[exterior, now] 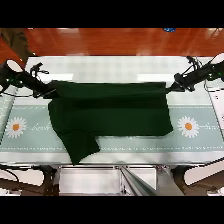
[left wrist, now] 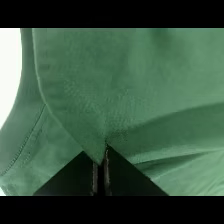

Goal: Fold the shirts.

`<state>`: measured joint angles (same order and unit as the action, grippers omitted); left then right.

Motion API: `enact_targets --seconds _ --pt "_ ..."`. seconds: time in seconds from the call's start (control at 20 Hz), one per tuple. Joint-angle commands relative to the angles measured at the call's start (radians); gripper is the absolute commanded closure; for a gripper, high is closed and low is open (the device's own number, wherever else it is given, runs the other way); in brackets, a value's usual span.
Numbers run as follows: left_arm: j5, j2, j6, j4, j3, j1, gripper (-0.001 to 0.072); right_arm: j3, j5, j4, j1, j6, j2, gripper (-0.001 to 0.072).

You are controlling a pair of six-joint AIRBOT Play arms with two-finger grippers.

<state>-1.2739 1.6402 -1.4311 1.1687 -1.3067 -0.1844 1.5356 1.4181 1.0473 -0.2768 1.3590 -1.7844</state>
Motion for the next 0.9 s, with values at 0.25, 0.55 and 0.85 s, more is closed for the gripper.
enact_targets --seconds 0.25,0.55,0.85 --pt "0.064 0.0 0.01 -0.051 0.047 0.022 0.0682 -0.038 -0.024 -0.004 0.0 -0.01 0.002 0.0688" --pt "-0.05 -0.027 -0.013 -0.039 0.001 -0.022 0.0196 -0.026 0.013 0.014 -0.032 0.049 0.026 0.0302" --pt "-0.042 -0.356 -0.003 -0.046 0.225 -0.306 0.0197 -0.279 -0.187 0.009 -0.199 0.064 0.335 0.0302"
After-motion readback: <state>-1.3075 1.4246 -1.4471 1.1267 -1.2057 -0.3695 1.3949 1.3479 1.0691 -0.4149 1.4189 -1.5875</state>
